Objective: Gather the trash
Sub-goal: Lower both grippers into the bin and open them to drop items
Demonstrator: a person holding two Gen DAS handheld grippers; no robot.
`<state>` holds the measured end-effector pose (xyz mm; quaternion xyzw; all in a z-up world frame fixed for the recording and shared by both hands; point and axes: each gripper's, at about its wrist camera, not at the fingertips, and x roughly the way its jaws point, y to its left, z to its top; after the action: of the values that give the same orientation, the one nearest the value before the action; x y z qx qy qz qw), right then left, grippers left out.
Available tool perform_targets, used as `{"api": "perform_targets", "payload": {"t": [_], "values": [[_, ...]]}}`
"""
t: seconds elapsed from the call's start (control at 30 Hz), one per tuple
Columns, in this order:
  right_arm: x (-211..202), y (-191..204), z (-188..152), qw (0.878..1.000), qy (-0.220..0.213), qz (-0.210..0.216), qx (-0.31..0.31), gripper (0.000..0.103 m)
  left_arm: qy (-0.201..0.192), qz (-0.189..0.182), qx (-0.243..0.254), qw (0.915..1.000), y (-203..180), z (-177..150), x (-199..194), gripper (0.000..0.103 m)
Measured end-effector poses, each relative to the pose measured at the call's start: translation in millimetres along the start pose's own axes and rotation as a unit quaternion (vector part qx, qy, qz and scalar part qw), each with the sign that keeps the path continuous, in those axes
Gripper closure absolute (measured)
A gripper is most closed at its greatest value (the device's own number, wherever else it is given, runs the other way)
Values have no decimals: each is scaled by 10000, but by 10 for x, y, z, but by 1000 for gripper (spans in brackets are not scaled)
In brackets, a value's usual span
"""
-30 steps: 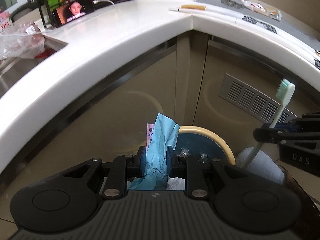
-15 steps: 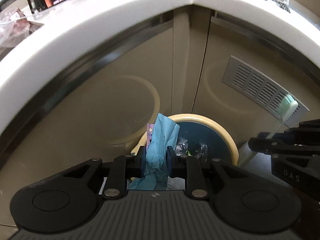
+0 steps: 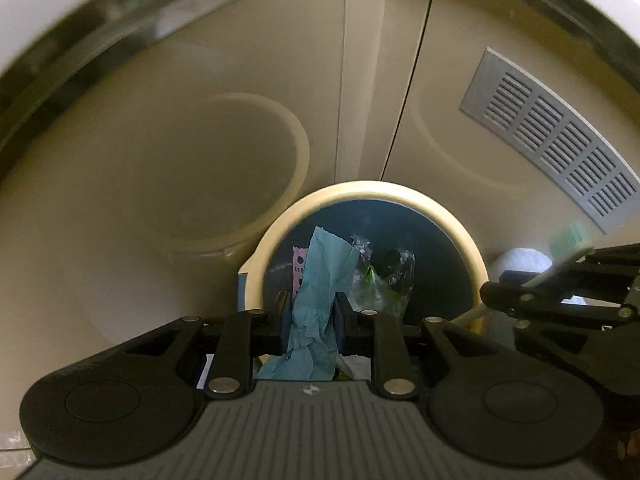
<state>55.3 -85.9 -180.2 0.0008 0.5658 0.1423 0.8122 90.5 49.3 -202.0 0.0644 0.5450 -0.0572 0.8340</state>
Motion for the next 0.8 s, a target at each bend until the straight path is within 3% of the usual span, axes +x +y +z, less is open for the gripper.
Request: {"api": "perform_targets", "payload": {"t": [0.43,0.67,0.73,0.8], "values": [[515,-6,63,9986,487,-168,-133,89,481,67,240,9985,-205,71,543,79],[586,-14,118,9983,519,-263,-82,89,607,175,251,9977,-182,98,693,77],[600,-38,135,9984,494,-254,-49,89,621,199,257,9975,-173,104,701,64],[591,-58,151,9987,458,-235,-4,87,600,194,281,9976,-169,108,678,29]]}}
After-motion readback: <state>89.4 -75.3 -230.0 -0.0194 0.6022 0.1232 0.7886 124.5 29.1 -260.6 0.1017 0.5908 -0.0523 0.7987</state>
